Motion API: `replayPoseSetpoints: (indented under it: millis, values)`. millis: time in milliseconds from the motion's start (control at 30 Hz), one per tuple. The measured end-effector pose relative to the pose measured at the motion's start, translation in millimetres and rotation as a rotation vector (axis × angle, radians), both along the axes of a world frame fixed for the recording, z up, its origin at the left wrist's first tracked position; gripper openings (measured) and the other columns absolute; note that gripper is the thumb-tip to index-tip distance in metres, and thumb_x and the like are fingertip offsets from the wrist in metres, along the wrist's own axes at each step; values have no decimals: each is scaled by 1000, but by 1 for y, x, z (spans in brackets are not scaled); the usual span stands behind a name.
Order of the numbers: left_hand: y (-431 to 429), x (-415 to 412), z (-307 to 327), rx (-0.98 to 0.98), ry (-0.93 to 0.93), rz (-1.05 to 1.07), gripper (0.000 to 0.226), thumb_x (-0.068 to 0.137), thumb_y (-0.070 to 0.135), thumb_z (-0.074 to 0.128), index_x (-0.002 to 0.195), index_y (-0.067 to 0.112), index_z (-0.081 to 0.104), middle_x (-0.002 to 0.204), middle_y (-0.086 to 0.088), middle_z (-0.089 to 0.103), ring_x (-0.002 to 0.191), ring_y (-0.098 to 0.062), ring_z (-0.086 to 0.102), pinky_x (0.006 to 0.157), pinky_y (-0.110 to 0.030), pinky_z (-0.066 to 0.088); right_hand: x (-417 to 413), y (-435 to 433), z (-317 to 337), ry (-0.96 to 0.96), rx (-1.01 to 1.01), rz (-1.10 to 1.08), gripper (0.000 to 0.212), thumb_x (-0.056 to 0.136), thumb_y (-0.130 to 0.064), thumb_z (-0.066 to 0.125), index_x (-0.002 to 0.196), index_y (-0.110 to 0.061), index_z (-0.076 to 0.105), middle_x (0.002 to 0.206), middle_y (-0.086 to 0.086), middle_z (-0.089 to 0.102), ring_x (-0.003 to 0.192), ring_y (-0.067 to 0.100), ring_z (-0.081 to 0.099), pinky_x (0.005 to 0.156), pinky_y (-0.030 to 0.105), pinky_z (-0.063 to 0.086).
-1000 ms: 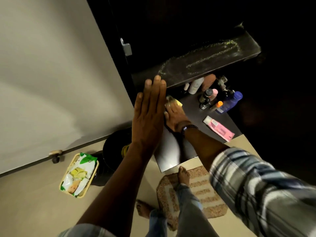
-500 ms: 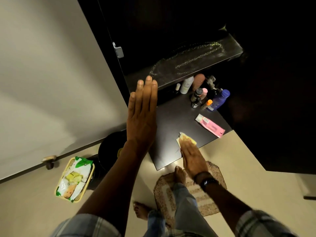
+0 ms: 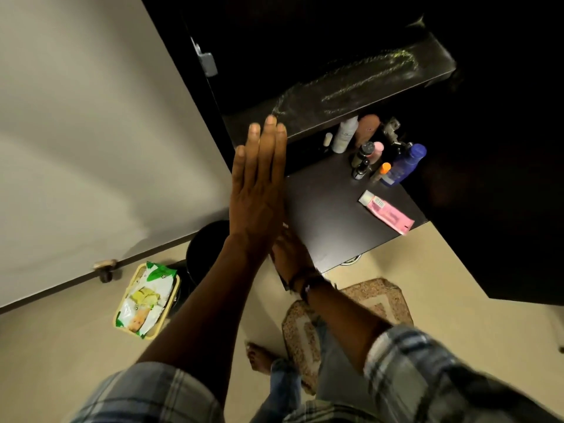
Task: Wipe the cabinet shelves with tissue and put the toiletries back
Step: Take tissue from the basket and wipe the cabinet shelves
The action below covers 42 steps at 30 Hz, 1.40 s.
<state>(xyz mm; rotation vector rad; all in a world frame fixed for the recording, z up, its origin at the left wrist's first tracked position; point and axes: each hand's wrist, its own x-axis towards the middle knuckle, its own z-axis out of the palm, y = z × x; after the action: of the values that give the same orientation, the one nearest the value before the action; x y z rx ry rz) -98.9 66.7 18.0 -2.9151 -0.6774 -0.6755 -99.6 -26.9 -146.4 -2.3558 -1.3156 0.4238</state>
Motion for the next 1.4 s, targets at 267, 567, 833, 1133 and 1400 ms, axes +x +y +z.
replayPoseSetpoints:
  millis: [267,567,833,1133,1400]
  values:
    - [-5,-5,19,-123,142,-10,87,77,-5,56,149,6,7,158,-14,7,146,-29,0,118,-37,-9,31,-116,18,116,-164,-362,44,60,14,64,99,-6,72,108,12,67,99,34,62,81,31,56]
    - [-19,-16,58,-213,407,-21,99,82,12,57,146,10,-18,156,-13,-17,144,-30,-16,118,-42,-5,102,-74,180,-175,457,-356,39,71,12,61,106,-4,68,108,14,68,102,27,60,97,26,39]
    - [-14,-22,151,102,259,-143,83,78,16,60,148,5,16,156,-17,13,145,-30,7,119,-44,5,211,-59,257,-283,326,-509,34,84,-2,51,116,-7,62,119,13,62,111,32,56,97,32,42]
    - [15,-33,175,400,462,-109,58,95,18,13,145,-5,-3,154,-22,-9,136,-31,-22,104,-45,-24,69,35,230,-332,164,166,47,90,-24,44,130,-1,52,134,17,55,127,27,49,114,32,28]
    - [23,-28,170,419,515,-102,57,100,19,22,144,-5,-5,155,-23,-8,136,-32,-23,104,-45,-25,199,-4,252,-193,154,-73,45,93,-20,39,138,-18,43,144,2,46,133,17,41,110,17,21]
